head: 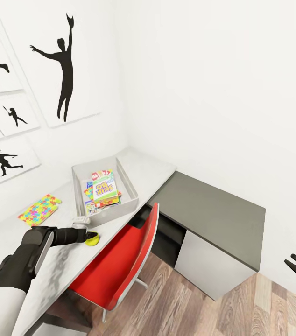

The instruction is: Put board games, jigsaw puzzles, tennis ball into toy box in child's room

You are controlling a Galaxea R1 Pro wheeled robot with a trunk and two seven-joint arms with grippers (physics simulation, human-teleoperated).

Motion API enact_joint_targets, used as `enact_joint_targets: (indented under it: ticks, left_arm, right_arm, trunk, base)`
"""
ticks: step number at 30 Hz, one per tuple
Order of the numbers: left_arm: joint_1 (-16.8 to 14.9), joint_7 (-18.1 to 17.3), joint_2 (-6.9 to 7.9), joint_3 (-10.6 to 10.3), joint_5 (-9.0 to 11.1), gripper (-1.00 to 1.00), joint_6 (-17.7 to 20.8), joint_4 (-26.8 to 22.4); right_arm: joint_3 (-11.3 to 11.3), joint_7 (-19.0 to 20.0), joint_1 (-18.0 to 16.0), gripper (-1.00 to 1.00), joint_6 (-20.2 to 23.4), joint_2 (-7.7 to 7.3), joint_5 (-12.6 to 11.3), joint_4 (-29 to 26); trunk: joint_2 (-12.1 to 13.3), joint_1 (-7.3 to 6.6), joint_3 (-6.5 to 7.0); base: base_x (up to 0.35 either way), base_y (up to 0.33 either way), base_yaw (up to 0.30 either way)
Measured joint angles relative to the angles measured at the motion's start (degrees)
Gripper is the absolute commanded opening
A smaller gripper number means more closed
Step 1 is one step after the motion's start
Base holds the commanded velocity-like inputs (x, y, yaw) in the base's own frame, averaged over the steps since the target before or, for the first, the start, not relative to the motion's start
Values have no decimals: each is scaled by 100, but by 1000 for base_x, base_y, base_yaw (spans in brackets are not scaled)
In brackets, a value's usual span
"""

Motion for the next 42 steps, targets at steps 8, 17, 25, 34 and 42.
enact_joint_targets:
  ticks: [8, 17, 25, 34, 42]
  left_arm:
    - [0, 2, -2, 20, -4, 100, -16, 0]
    - [0, 2, -7, 24, -5, 100, -19, 0]
    - [0, 2, -9, 24, -5, 100, -19, 0]
    - [0, 9, -8, 24, -5, 100, -51, 0]
    - [0, 11, -9, 24, -6, 100, -69, 0]
  right_arm:
    - [-5, 4, 0, 100, -8, 8, -1, 0]
    - [-11, 8, -2, 100, -10, 5, -1, 0]
    - [-16, 9, -3, 100, -10, -6, -7, 0]
    - [-23, 11, -1, 100, -10, -7, -8, 0]
    - [-25, 12, -1, 100, -10, -8, -8, 0]
  trunk:
    - [0, 0, -3]
    - [0, 0, -4]
    - [0, 0, -4]
    - [0, 0, -8]
    - [0, 0, -51]
  base:
    - [0, 0, 0]
    - [0, 0, 0]
    - [0, 0, 0]
    - [0, 0, 0]
    - [0, 0, 0]
